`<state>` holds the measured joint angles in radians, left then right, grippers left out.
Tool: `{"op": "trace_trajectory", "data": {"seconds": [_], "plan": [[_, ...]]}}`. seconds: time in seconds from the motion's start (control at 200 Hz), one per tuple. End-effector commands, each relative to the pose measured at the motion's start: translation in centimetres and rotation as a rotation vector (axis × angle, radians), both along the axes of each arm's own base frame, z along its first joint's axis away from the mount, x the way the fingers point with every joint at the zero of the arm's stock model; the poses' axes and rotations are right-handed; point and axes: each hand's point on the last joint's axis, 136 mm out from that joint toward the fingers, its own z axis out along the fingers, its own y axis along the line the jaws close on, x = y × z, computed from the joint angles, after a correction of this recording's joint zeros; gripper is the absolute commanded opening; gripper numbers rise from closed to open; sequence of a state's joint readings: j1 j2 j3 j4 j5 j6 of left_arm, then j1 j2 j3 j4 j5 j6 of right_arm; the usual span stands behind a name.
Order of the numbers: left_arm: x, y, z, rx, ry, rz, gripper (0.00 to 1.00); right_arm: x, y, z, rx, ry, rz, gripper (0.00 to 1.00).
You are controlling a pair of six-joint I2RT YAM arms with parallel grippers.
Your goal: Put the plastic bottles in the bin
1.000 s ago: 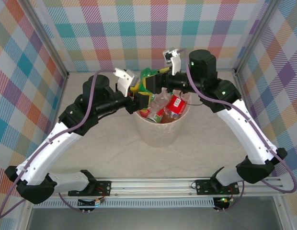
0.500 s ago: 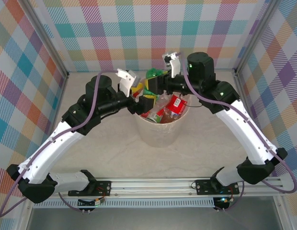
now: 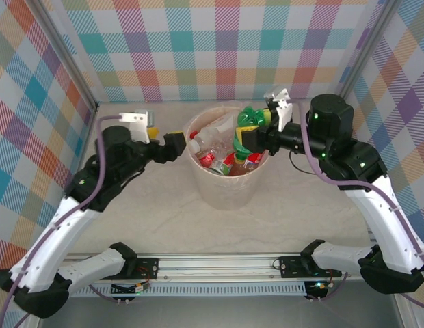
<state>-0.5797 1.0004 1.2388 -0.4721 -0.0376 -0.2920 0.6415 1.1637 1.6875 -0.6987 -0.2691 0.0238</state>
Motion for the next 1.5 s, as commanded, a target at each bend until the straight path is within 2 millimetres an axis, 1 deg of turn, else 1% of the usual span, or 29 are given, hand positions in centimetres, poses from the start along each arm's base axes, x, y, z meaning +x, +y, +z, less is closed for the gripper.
{"op": "trace_trajectory", "data": {"seconds": [0.0,0.075,0.2,0.355,0.565,0.695,0.78,0.82,0.865,0.97,1.06,1.16,1.195,1.225,1.27,1.315,1.38,1.495], "plan": [[1.5,-1.2,-2.6,-0.086,0.111,0.028,0.92,0.3,1.4,-2.9,-0.067,0.008,0.073,0.54],[1.6,-1.6,-3.4,-0.098,0.134,0.018,0.92,0.9,1.6,-3.6,-0.085,0.003,0.073,0.54],[1.7,-2.0,-5.3,-0.099,0.185,0.018,0.91,1.9,2.3,-5.0,-0.116,0.015,0.077,0.53],[2.0,-2.4,-6.6,-0.115,0.216,0.018,0.9,2.2,2.9,-7.1,-0.174,0.029,0.117,0.53],[2.5,-3.1,-7.3,-0.123,0.237,0.008,0.89,1.6,3.8,-10.2,-0.244,0.086,0.207,0.53],[2.8,-3.3,-7.3,-0.131,0.237,0.009,0.88,1.4,4.2,-11.8,-0.291,0.122,0.252,0.53],[2.9,-3.4,-7.3,-0.134,0.234,0.009,0.88,1.3,4.5,-12.6,-0.32,0.146,0.274,0.55],[3.0,-3.4,-7.2,-0.133,0.233,0.012,0.88,1.3,4.6,-12.5,-0.322,0.15,0.276,0.58],[3.0,-3.3,-7.1,-0.13,0.232,0.012,0.88,1.1,4.6,-11.9,-0.308,0.143,0.281,0.64],[3.1,-3.3,-7.1,-0.121,0.23,0.014,0.88,0.8,4.2,-9.0,-0.265,0.101,0.26,0.81],[3.1,-3.3,-7.0,-0.118,0.228,0.012,0.88,0.6,3.7,-6.4,-0.233,0.057,0.232,0.86],[3.2,-3.3,-7.1,-0.113,0.229,0.013,0.88,0.5,3.5,-4.0,-0.189,0.028,0.208,0.87],[3.2,-3.3,-7.2,-0.113,0.229,0.013,0.88,0.7,3.6,-3.6,-0.175,0.032,0.2,0.86],[3.2,-3.4,-7.2,-0.114,0.227,0.013,0.88,0.8,3.7,-3.4,-0.165,0.042,0.198,0.83],[3.2,-3.4,-7.2,-0.113,0.229,0.013,0.88,1.1,3.9,-3.3,-0.157,0.056,0.189,0.74],[3.2,-3.3,-7.2,-0.112,0.228,0.014,0.88,1.6,4.2,-3.7,-0.16,0.074,0.181,0.65],[3.2,-3.3,-7.2,-0.111,0.227,0.013,0.88,2.3,4.5,-4.7,-0.172,0.098,0.17,0.6],[3.1,-3.2,-7.3,-0.106,0.231,0.015,0.88,3.4,4.4,-7.1,-0.214,0.147,0.121,0.49]]}}
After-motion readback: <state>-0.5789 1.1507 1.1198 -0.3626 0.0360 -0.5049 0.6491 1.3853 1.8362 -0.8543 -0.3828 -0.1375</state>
